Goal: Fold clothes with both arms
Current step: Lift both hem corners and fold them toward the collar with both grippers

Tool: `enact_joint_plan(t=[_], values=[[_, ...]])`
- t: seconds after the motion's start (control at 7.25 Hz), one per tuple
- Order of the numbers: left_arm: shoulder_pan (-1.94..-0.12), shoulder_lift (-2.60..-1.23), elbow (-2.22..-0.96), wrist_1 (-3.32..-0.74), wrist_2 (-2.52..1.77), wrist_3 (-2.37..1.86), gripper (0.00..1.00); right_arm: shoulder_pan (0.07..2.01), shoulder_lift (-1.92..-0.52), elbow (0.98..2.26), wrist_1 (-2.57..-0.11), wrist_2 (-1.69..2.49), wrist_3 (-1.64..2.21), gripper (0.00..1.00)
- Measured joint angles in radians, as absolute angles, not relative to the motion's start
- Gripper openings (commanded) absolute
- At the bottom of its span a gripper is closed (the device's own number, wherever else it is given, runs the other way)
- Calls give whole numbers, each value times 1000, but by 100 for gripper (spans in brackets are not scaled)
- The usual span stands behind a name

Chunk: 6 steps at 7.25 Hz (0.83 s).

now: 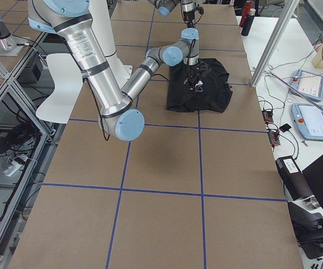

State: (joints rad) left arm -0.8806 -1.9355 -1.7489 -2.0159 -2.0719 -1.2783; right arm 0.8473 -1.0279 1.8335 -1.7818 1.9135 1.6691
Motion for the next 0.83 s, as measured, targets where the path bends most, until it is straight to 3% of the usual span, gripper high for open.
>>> enact_joint_plan(t=[0.83], values=[[-911, -2055, -1524, -2117, -2023, -1284, 0, 924, -806, 1344, -1520, 1937, 1586, 0]])
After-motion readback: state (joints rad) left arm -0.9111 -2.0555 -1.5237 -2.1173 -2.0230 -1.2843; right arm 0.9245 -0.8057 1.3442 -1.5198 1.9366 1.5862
